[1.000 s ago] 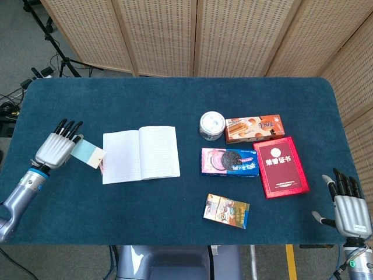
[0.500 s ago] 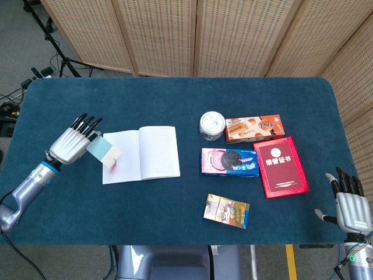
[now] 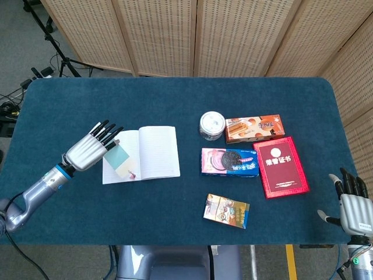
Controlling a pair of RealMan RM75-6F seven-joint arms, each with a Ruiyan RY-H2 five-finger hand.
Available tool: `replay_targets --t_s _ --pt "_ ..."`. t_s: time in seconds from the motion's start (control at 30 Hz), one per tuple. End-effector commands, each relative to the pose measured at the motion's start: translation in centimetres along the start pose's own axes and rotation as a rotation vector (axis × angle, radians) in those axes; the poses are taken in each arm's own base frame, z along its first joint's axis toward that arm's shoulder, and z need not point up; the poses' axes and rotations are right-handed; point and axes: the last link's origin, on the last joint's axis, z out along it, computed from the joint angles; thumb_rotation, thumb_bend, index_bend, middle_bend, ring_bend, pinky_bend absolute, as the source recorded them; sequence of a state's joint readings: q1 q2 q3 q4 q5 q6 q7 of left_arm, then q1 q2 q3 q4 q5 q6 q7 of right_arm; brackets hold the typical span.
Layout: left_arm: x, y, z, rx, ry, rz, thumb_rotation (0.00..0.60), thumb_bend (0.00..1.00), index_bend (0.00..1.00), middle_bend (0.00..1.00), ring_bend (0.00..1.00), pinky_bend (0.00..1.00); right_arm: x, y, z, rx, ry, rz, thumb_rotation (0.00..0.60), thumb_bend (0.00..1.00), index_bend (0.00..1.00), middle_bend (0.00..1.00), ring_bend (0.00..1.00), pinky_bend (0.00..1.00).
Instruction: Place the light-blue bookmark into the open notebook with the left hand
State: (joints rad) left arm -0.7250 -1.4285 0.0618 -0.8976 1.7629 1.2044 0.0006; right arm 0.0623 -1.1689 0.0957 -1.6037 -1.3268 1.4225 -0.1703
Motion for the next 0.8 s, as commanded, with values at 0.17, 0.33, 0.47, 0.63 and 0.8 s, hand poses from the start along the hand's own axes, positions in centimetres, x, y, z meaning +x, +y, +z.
replay_targets --t_s 0.17,0.33,0.47,0.63,0.8 --pt "-0.6 -0.2 0.1 -0.003 -0.02 -0.009 0.6 0.29 0.39 0.0 0.0 0.0 -0.1 -0.1 0.1 -0.002 -0.005 -0.005 0.6 0.1 0.12 0.0 0.0 0.0" --pt "-0.5 0.2 0.3 -0.015 -0.007 -0.029 0.6 0.29 0.38 0.0 0.0 0.0 -0.2 -0.1 0.2 -0.003 -0.006 -0.006 0.6 0.1 0.12 0.0 0.0 0.0" --pt "-0.2 1.0 0.3 -0.045 0.014 -0.026 0.6 0.29 0.39 0.0 0.0 0.0 -0.2 -0.1 0.1 -0.004 -0.006 -0.006 0.6 0.1 0.12 0.0 0.0 0.0" --pt "0.0 1.5 0.0 -0.058 0.024 -0.019 0.6 0.29 0.38 0.0 0.0 0.0 -0.1 -0.1 0.0 -0.002 -0.004 -0.004 0.6 0.1 0.12 0.0 0.0 0.0" --pt "0.1 1.4 -0.3 -0.055 0.025 -0.02 0.6 0.29 0.39 0.0 0.0 0.0 -0.1 -0.1 0.0 0.0 -0.002 -0.002 0.6 0.1 0.12 0.0 0.0 0.0"
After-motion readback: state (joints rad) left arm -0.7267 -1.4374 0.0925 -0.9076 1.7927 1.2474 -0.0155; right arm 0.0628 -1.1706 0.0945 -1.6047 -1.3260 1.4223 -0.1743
